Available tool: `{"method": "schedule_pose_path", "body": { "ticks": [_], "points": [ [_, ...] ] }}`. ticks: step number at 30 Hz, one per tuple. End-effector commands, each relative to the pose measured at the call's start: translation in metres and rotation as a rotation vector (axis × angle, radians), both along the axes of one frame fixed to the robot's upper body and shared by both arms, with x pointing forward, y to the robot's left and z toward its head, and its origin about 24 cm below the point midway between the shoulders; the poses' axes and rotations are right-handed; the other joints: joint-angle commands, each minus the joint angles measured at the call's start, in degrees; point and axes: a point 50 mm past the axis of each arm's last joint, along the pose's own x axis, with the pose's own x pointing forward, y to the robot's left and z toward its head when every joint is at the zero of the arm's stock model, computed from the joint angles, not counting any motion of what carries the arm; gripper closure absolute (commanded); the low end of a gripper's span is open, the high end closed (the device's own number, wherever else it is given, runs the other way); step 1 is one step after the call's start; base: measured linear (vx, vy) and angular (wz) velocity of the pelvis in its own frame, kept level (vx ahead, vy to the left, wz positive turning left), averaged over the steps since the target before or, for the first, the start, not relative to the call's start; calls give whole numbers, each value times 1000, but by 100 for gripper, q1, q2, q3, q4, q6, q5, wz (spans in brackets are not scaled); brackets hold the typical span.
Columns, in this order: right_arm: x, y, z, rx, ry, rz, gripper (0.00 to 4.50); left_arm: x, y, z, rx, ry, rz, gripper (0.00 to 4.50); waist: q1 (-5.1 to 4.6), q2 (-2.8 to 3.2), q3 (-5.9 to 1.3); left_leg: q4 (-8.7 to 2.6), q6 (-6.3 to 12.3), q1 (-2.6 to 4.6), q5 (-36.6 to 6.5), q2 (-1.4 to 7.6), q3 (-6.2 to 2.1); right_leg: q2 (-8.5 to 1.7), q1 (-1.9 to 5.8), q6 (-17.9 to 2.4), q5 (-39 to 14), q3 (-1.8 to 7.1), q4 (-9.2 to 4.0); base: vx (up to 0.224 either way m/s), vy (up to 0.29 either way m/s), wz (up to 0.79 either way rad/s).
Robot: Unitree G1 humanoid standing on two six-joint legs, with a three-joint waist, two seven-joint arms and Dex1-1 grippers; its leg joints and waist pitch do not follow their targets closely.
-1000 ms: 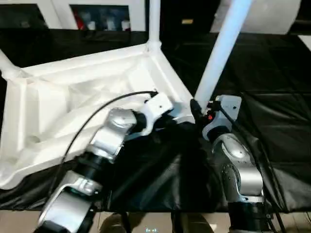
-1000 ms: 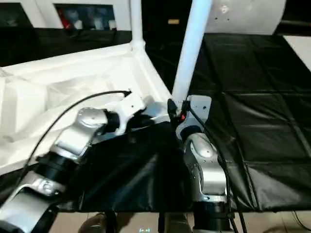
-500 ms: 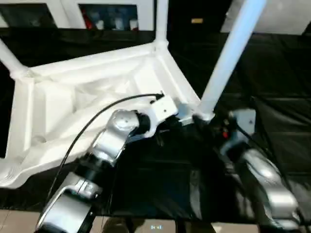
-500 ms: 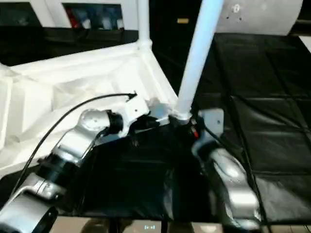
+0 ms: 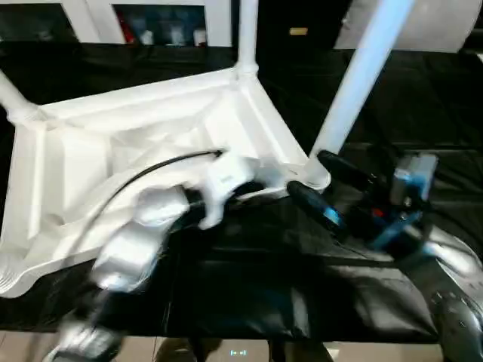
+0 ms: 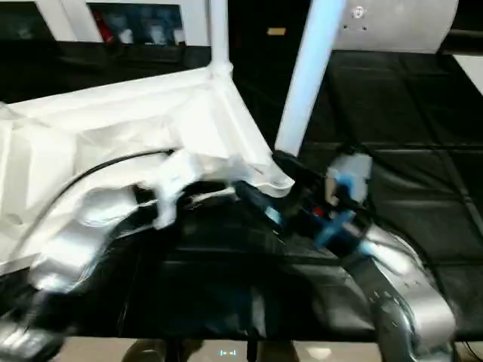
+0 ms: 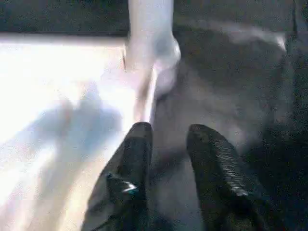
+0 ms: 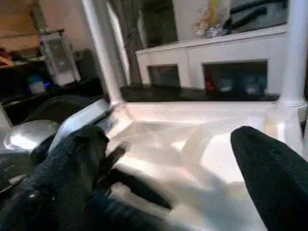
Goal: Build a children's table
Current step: Rotate leg to tighten
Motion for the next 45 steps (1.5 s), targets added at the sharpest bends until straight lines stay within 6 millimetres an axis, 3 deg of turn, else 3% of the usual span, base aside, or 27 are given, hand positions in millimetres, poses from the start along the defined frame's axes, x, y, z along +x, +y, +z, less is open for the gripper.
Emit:
{"method": "schedule_pose_path", "body": {
  "ticks": [1,2,3,4,5,6,7,10,11,13,14,15,17,21,25,30,35,36,38,40,45],
  "points": [
    [3,8,-4,-20,19,-12,0,-11,7,7,-3,-1,-18,275,28,-19,-422,-342,507,41,-1036,203,-47,-277,353,-1005,-2242,197,-356,0,0,0],
    [7,18,-5,-31,27,-16,0,-26,17,8,13,11,-40,264,39,-32,-425,-340,479,63,-1053,211,-39,-271,334,-1029,-2209,199,-352,0,0,0],
    [11,26,-7,-41,36,-37,0,-36,23,8,22,34,-51,254,44,5,-420,-352,409,84,-1036,227,-38,-264,326,-1114,-2024,209,-316,0,0,0],
    [11,26,-7,-41,36,-37,0,-36,23,8,22,34,-51,254,44,5,-420,-352,409,84,-1036,227,-38,-264,326,-1114,-2024,209,-316,0,0,0],
    [19,35,-10,-59,52,-79,0,-48,30,6,45,70,-41,233,70,43,-418,-343,370,130,-1098,226,-23,-245,301,-1162,-1888,216,-305,0,0,0],
    [22,40,-11,-69,58,-96,0,-52,33,4,60,83,-29,223,54,27,-400,-367,347,92,-1094,222,-30,-244,324,-1170,-1874,212,-304,0,0,0],
    [26,45,-13,-78,64,-104,0,-56,37,2,76,100,-14,223,73,80,-393,-370,287,108,-1220,211,-25,-242,311,-1132,-1970,216,-305,0,0,0],
    [38,60,-21,-100,110,-142,0,-63,46,-5,110,147,45,203,56,68,-395,-368,170,121,-1372,197,-24,-245,304,-1067,-2068,229,-308,0,0,0],
    [46,64,-24,-109,121,-188,0,-64,50,-10,132,158,70,182,77,98,-390,-370,131,137,-1442,193,-22,-234,300,-1020,-2083,232,-319,0,0,0],
    [66,70,-30,-125,153,-358,0,-64,57,-19,178,180,151,182,62,71,-405,-372,33,119,-1404,180,-29,-231,315,-1042,-1921,236,-280,0,0,0],
    [66,70,-30,-125,153,-363,0,-64,57,-19,179,181,152,182,57,51,-416,-371,17,108,-1377,180,-28,-242,323,-1040,-1915,239,-278,0,0,0],
    [72,69,-31,-118,166,-434,0,-64,59,-22,193,186,173,182,61,78,-419,-357,-23,140,-1368,180,-21,-239,304,-1013,-1876,244,-274,0,0,0],
    [88,58,-37,-111,196,-660,0,-66,61,-25,214,201,209,182,53,62,-444,-334,-53,131,-1207,163,-11,-230,315,-1006,-1600,252,-218,0,0,0],
    [99,35,-44,-76,249,-863,0,-68,63,-29,236,201,223,182,62,78,-454,-305,0,155,-1201,145,11,-193,310,-958,-1369,250,-194,0,0,0],
    [108,4,-47,-81,248,-1058,0,-64,66,-34,257,185,267,182,134,81,-438,-296,-26,158,-1372,130,17,-183,295,-853,-1540,244,-196,0,0,0],
    [115,-33,-42,-73,202,-1195,0,-60,69,-36,280,153,307,182,173,45,-444,-280,-6,151,-1539,112,18,-182,298,-767,-1780,249,-212,0,0,0],
    [118,-66,-37,-96,149,-1283,0,-57,68,-35,275,113,328,182,212,26,-459,-252,105,116,-1342,102,24,-176,318,-770,-1681,240,-202,0,0,0],
    [119,-83,-33,-110,128,-1307,0,-55,64,-34,254,85,329,182,203,17,-470,-246,126,111,-1310,101,17,-170,333,-778,-1660,227,-197,0,0,0],
    [119,-86,-32,-113,124,-1312,0,-54,64,-34,248,79,329,182,212,21,-474,-226,157,126,-1301,98,33,-164,318,-822,-1604,232,-204,0,0,0],
    [119,-102,-26,-141,84,-1327,0,-51,61,-33,220,40,360,182,214,8,-483,-217,237,94,-1212,96,27,-162,346,-876,-1466,220,-184,0,0,0],
    [114,-119,-24,-185,46,-1332,0,-49,59,-35,139,-2,446,182,208,-28,-483,-192,413,53,-1139,85,33,-160,375,-919,-1464,201,-199,0,0,0]
  ]
}}
